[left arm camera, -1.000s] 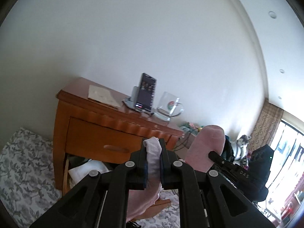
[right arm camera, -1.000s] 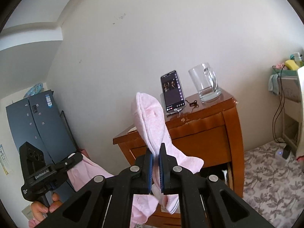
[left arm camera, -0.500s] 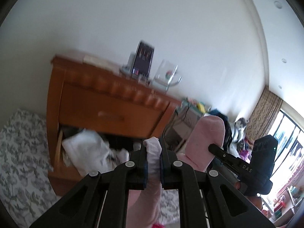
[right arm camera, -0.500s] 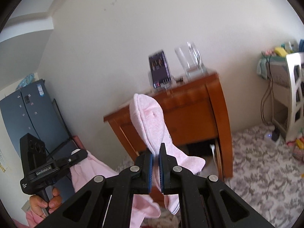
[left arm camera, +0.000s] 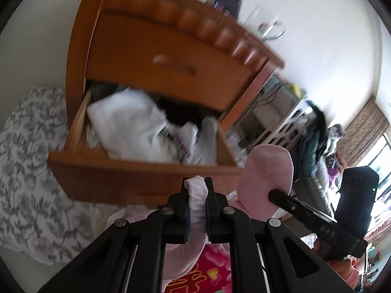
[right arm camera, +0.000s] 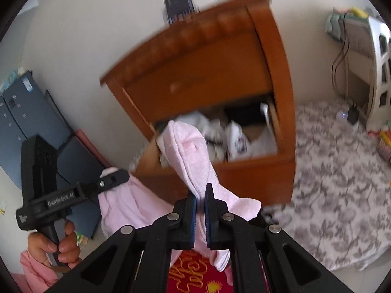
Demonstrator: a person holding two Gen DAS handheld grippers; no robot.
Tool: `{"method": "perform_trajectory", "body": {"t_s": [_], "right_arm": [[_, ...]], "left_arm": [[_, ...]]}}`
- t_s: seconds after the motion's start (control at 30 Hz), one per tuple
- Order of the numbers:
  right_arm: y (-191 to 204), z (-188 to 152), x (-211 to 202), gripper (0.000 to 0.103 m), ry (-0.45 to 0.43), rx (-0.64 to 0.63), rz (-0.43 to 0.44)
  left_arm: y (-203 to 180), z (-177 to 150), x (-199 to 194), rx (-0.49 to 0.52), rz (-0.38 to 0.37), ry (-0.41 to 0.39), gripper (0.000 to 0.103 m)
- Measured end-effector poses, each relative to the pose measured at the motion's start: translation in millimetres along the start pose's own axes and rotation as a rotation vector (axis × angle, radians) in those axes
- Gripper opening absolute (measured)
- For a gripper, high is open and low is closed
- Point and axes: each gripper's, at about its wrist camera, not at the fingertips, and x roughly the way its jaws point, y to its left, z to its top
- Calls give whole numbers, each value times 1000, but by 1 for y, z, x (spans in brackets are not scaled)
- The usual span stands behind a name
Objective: Organize soft objects
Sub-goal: 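Lift both held items out of the drawer and lower them toward the bed, then open both grippers to drop the pink cloth and sock on the bed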
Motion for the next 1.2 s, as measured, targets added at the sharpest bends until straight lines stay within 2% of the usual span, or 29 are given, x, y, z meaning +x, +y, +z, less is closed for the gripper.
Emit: {"method": "perform_trajectory", "body": {"t_s": [0.13, 0.3, 0.93, 1.03, 1.1, 1.2], "right_arm": [[-7, -19, 29, 6, 102, 13, -16], [-16, -29, 53, 6, 174, 32, -44], [-40, -52, 103, 9, 319, 90, -121], [-42, -53, 106, 10, 327, 90, -142], [-43, -53, 107, 10, 328, 92, -145], [-45, -53, 109, 10, 334, 96, -151]], "left_arm": [[11, -10, 21, -32, 34, 71, 10], [22, -19, 38, -56, 73, 130, 10], [57, -47, 89, -133, 196, 267, 11], [62, -47, 92, -150, 210, 283, 19], [64, -47, 93, -154, 218, 284, 37], [64, -48, 94, -150, 225, 288, 43]]}}
